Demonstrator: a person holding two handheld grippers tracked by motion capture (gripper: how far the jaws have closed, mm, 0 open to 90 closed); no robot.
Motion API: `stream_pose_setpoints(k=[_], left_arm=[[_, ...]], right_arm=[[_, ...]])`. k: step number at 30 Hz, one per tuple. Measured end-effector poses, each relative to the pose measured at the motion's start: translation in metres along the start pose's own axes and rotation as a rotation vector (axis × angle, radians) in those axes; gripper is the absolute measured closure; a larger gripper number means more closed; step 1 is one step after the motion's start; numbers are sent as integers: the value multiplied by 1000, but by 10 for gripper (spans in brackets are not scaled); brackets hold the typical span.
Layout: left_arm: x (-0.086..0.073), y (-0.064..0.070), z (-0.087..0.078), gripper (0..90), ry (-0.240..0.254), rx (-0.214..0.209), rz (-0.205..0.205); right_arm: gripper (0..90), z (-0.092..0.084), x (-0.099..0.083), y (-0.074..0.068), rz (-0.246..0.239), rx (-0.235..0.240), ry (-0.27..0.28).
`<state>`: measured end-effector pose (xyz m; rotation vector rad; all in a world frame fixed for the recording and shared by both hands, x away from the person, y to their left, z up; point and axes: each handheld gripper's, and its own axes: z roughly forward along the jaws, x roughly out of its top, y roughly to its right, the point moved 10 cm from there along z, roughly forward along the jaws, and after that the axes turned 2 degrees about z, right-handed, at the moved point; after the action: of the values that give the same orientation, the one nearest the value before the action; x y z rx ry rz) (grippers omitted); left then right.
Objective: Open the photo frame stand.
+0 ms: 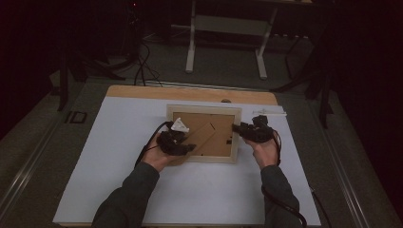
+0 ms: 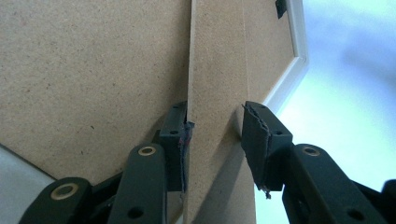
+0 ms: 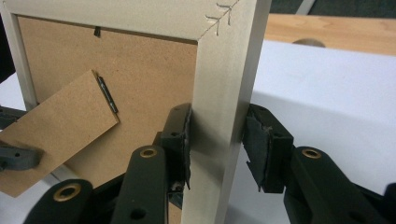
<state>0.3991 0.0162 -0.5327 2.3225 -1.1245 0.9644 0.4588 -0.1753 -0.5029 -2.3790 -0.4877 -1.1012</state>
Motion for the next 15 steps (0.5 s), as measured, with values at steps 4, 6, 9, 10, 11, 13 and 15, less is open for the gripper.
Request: stream_pose_setpoints(k=[4,6,9,10,11,13,15], left_arm=[[3,-2,0,652,-3,18,2],[4,-3,1,657,-6,27,4],[4,-5,1,660,-13,38,9],[4,-6,1,661,-18,42,11],[4,-7,2,661,-20,46,11],[4,-8,3,660,-23,53,15],[5,-9,3,660,-24,60,14]], right_arm=[[622,-3,2,0,-17,-14,22],[621,-5,3,-1,-27,-17,30],[621,-6,3,-1,-38,-21,38],[622,-6,4,-1,-41,-22,40],[621,-6,4,-2,-42,-23,43],[621,-7,4,-2,-46,-25,49],[621,-8,4,-3,-50,-28,56]])
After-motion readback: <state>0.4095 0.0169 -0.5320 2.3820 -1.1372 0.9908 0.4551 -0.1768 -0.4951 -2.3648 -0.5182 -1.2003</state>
